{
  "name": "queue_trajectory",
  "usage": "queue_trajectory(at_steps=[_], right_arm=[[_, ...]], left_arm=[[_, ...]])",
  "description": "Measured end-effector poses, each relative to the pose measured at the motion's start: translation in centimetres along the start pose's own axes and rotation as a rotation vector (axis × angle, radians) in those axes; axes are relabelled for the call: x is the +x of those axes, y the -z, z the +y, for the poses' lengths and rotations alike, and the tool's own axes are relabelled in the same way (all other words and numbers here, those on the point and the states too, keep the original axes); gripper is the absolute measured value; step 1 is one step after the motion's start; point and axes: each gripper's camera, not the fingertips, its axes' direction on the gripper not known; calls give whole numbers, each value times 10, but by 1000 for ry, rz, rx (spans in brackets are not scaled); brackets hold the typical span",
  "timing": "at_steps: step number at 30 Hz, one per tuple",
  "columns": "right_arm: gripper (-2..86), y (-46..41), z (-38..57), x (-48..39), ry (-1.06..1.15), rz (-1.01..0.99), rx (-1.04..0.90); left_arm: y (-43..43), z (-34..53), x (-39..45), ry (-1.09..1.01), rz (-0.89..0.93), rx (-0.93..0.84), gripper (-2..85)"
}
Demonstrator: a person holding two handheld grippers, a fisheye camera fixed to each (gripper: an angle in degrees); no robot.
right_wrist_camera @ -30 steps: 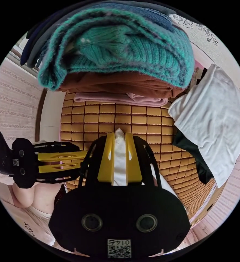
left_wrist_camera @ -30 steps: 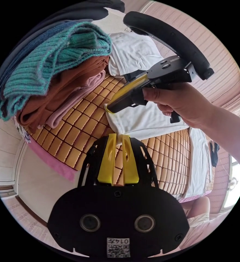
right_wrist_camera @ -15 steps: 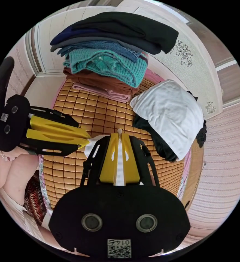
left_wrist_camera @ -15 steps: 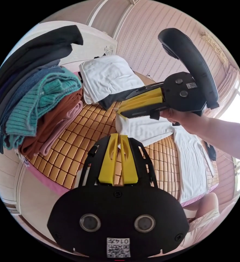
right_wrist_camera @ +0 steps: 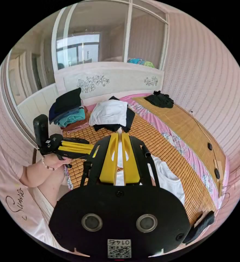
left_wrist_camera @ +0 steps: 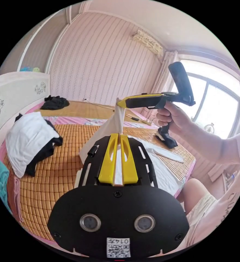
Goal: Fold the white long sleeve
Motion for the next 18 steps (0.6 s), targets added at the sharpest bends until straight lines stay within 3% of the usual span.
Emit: queue_trajectory(at_steps=[4, 6, 9, 13, 16, 18], right_arm=[[2, 83, 107, 54, -237, 65, 1], [5, 99, 196, 84, -442, 112, -109], [16, 71, 320, 113, -709, 96, -292], [47, 38, 418, 132, -896, 98, -533], [64, 38, 425, 142, -840, 147, -584], [56, 29, 392, 163, -718, 188, -534]], left_arm=[[-51, -21, 81, -141, 247, -45, -8], [-100, 1, 130, -160, 447, -137, -3], [-175, 60, 175, -129, 571, -346, 19], [-219, 119, 195, -123, 606, -570, 53], [-214, 126, 175, -144, 537, -616, 57], [-209, 115, 140, -186, 377, -619, 53]])
